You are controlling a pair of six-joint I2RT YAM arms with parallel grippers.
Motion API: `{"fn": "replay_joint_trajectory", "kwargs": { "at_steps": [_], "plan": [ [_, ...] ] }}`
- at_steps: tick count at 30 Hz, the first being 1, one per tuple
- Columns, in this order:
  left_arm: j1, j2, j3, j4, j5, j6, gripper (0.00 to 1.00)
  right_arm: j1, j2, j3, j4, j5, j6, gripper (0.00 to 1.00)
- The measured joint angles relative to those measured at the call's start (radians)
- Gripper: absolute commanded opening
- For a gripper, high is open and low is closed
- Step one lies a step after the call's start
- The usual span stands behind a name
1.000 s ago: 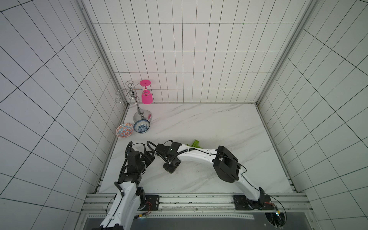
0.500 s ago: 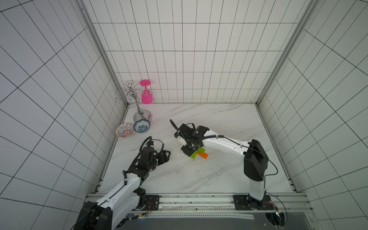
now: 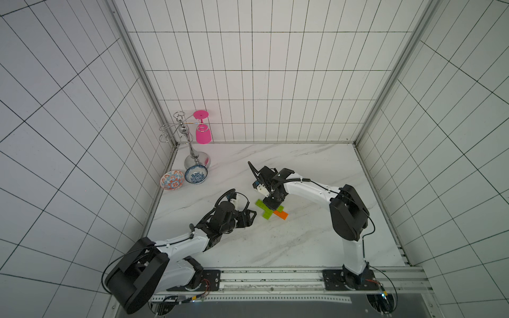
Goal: Assemble a small pinwheel with lego
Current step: Assemble the lego brick with the lego brick.
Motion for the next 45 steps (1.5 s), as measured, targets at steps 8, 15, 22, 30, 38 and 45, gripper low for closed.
{"fn": "replay_joint_trajectory", "kwargs": {
  "at_steps": [8, 15, 22, 30, 38, 45],
  "plan": [
    [0.000, 0.007, 0.010, 0.014, -0.008, 0.003, 0.78, 0.001, 0.035, 0.033, -0.003, 0.011, -0.027, 0.01],
    [0.000, 0.007, 0.014, 0.014, -0.014, 0.004, 0.78, 0.000, 0.036, 0.053, -0.004, 0.017, -0.027, 0.01],
    [0.000, 0.007, 0.014, 0.013, -0.018, 0.005, 0.78, -0.005, 0.035, 0.056, -0.006, 0.019, -0.031, 0.01],
    [0.000, 0.007, 0.020, 0.009, -0.022, 0.010, 0.78, -0.005, 0.037, 0.100, -0.010, 0.022, -0.045, 0.01],
    [0.000, 0.007, 0.027, 0.003, -0.025, 0.011, 0.78, -0.005, 0.059, 0.116, -0.010, 0.022, -0.046, 0.00],
    [0.000, 0.007, 0.027, -0.004, -0.027, 0.010, 0.78, -0.011, 0.079, 0.116, -0.012, 0.023, -0.045, 0.00]
  ]
}}
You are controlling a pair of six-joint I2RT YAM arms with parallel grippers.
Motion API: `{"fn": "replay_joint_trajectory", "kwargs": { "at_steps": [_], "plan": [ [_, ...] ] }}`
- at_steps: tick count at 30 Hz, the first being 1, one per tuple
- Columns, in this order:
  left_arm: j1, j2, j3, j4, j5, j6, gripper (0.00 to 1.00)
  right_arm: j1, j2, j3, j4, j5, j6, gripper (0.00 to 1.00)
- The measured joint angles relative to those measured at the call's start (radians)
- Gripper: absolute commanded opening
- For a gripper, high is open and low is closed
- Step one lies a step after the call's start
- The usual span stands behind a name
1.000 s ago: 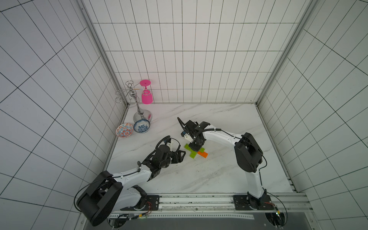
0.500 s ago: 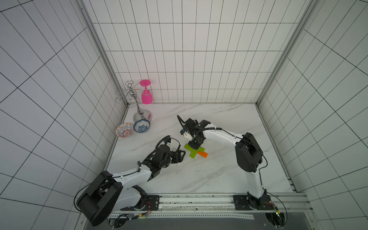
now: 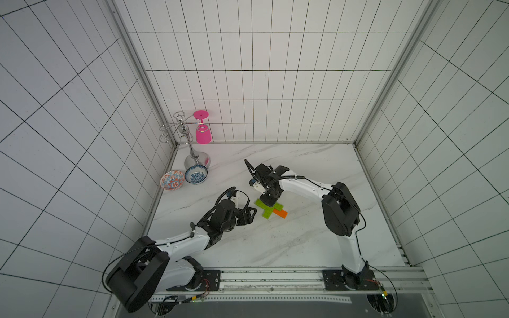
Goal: Assemble a small pinwheel with lego
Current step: Assemble the lego brick with the lego brick.
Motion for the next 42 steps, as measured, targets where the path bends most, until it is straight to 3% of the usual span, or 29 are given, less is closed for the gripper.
{"fn": "replay_joint_trajectory", "kwargs": {
  "at_steps": [27, 42],
  "plan": [
    [0.000, 0.000, 0.000, -0.001, -0.002, 0.000, 0.77, -0.003, 0.022, -0.002, -0.002, -0.006, 0.002, 0.00],
    [0.007, 0.000, 0.000, -0.002, -0.002, 0.002, 0.77, -0.025, 0.037, -0.011, 0.010, -0.072, 0.023, 0.00]
  ]
}}
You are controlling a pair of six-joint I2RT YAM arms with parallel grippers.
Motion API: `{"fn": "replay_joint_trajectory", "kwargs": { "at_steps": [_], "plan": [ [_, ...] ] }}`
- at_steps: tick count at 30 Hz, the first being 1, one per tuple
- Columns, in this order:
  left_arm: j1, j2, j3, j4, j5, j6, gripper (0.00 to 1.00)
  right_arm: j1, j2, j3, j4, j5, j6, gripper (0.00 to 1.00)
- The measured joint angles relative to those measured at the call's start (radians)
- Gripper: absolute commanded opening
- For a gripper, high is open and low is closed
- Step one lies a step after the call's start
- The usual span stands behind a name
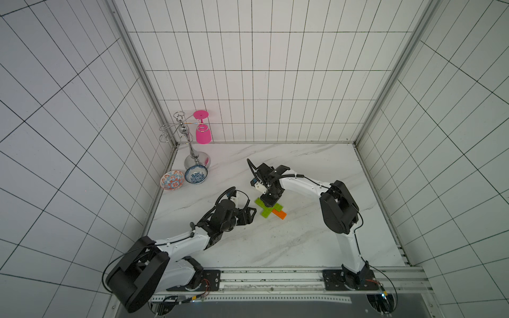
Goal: Assemble a small pinwheel with lego
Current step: Assemble the lego brick with the lego brick.
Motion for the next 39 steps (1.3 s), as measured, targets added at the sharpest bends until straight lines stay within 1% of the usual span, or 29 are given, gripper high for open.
{"fn": "replay_joint_trajectory", "kwargs": {
  "at_steps": [12, 16, 25, 32, 39],
  "plan": [
    [0.039, -0.002, 0.000, -0.009, 0.011, 0.012, 0.77, 0.015, 0.015, -0.008, -0.001, 0.023, 0.031, 0.00],
    [0.039, -0.005, 0.000, -0.014, 0.014, 0.014, 0.77, 0.014, -0.006, -0.004, 0.007, 0.021, 0.041, 0.07],
    [0.039, -0.038, 0.000, -0.029, 0.015, 0.014, 0.77, 0.012, -0.002, 0.016, -0.011, 0.016, 0.051, 0.18],
    [0.039, -0.047, 0.000, -0.042, 0.015, 0.014, 0.77, 0.005, 0.000, 0.023, -0.020, 0.016, 0.053, 0.22],
    [0.039, -0.047, 0.000, -0.045, 0.015, 0.014, 0.77, 0.005, 0.000, 0.029, -0.043, 0.016, 0.061, 0.37]
  ]
}}
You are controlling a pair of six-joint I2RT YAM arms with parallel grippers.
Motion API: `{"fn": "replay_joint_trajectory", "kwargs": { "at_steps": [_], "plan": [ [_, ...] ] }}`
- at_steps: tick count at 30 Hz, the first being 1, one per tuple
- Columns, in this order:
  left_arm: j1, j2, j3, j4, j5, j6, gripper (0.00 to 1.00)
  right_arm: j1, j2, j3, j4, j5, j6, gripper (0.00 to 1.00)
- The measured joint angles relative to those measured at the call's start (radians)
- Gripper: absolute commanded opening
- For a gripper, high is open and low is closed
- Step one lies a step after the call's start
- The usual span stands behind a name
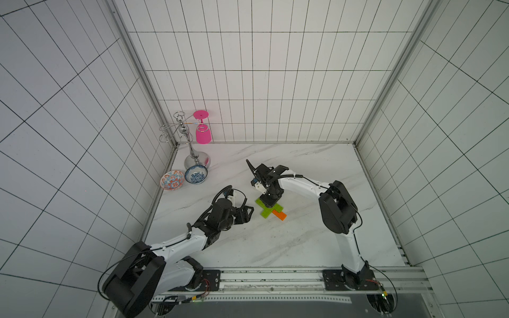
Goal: Assemble a small pinwheel with lego
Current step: Assemble the lego brick with the lego brick.
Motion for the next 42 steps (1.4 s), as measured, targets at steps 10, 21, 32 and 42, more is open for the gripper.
{"fn": "replay_joint_trajectory", "kwargs": {
  "at_steps": [10, 21, 32, 42],
  "plan": [
    [0.000, -0.002, 0.000, -0.005, 0.000, 0.000, 0.77, -0.006, 0.000, 0.006, -0.028, -0.002, 0.011, 0.52],
    [0.000, -0.015, 0.006, -0.022, 0.000, 0.011, 0.76, -0.006, -0.037, 0.013, -0.036, 0.004, 0.030, 0.47],
    [0.000, -0.015, 0.014, -0.023, 0.000, 0.019, 0.76, -0.006, -0.084, 0.011, -0.032, 0.022, 0.057, 0.00],
    [0.000, -0.015, 0.014, -0.023, 0.001, 0.020, 0.76, -0.006, -0.080, 0.000, -0.027, 0.022, 0.059, 0.00]
  ]
}}
